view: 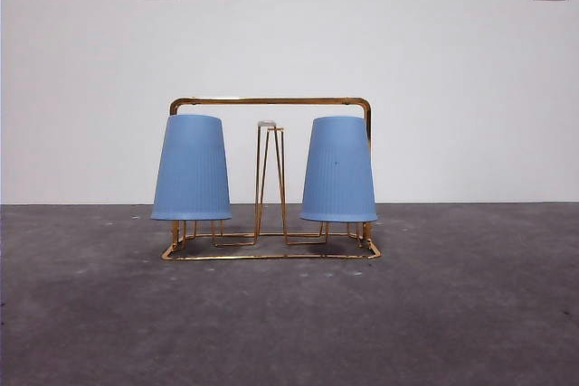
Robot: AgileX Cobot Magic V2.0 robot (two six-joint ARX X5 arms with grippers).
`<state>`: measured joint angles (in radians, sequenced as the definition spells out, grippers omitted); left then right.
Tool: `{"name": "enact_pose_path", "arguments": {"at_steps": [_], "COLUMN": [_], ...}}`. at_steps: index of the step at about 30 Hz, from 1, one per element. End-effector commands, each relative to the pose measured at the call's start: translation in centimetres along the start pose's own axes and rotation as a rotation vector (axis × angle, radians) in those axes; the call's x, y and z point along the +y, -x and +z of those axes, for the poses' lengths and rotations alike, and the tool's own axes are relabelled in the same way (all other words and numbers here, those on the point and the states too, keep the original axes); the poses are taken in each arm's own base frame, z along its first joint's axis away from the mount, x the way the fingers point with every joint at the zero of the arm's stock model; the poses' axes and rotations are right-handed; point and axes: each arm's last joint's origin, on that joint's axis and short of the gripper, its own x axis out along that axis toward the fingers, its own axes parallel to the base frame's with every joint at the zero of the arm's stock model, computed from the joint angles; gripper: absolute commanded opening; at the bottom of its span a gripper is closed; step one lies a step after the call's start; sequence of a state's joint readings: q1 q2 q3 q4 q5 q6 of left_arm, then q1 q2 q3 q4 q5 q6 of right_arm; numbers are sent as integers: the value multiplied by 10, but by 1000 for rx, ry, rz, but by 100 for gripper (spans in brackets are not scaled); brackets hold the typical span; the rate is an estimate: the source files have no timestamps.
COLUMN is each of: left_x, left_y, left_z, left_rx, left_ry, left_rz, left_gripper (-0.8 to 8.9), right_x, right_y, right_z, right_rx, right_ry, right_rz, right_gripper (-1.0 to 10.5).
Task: Pick up cup 1,put cup 1 in the cup rack,pick up cup 2,put cup 2 in the cup rack
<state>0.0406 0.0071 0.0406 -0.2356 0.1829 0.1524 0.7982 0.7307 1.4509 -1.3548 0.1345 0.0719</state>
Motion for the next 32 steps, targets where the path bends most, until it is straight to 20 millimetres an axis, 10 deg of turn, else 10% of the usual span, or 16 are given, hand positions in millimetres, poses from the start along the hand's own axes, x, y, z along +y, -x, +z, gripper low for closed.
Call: {"name": "enact_pose_path", "arguments": {"at_steps": [1,32], "left_x": [1,1], "left_y": [-1,-2], "left_z": [-2,-3], "left_rx": [-7,5], "left_ry": [51,61], "left_rz": [6,7], "left_gripper": [-3,-4], "right_x": [0,-8], "right_y": [-2,7], "right_z": [-3,-5], "right_rx": [30,-36], "right_ry": [-7,-50], "right_rz": [-7,-168], "right_gripper": [1,1]}}
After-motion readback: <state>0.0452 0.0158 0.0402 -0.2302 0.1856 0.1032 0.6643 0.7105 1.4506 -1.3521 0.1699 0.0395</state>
